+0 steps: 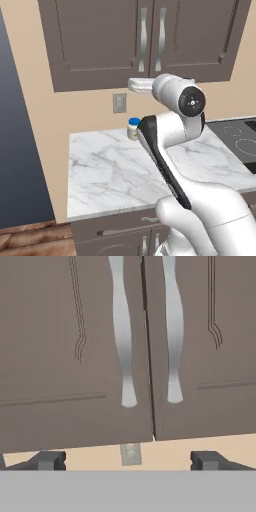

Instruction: Close all open cabinet doors.

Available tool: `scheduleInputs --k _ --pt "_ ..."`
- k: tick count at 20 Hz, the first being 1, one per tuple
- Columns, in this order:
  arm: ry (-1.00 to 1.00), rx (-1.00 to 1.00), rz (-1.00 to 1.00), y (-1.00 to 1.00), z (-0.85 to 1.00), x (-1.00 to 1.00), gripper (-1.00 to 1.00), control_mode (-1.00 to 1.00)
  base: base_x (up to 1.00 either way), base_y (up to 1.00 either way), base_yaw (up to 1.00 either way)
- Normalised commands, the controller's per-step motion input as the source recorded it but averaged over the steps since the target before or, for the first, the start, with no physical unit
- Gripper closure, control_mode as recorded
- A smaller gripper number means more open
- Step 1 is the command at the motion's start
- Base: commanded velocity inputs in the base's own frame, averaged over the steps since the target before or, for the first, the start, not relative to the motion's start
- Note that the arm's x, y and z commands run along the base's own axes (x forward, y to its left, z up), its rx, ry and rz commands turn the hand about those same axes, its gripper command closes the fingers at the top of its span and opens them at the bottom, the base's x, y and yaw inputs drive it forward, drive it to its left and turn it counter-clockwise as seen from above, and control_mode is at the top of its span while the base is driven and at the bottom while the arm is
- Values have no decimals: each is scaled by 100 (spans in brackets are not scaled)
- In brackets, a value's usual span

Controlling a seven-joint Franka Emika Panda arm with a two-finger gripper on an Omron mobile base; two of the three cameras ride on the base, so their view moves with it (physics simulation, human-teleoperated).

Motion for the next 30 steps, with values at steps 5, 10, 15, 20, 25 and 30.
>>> scheduleInputs --k 5,10,15,20,25,30 --pt "10 0 0 -54 22 -46 -100 -100 0 0 0" --pt "21 0 0 -49 25 -55 -100 -100 0 0 0" --pt "26 0 1 -30 1 -72 -100 -100 0 0 0" --pt "25 0 0 -4 0 -73 -100 -100 0 0 0" --pt "29 -6 0 0 0 -69 -100 -100 0 0 0" --pt "22 -9 0 0 -2 -60 -100 -100 0 0 0"
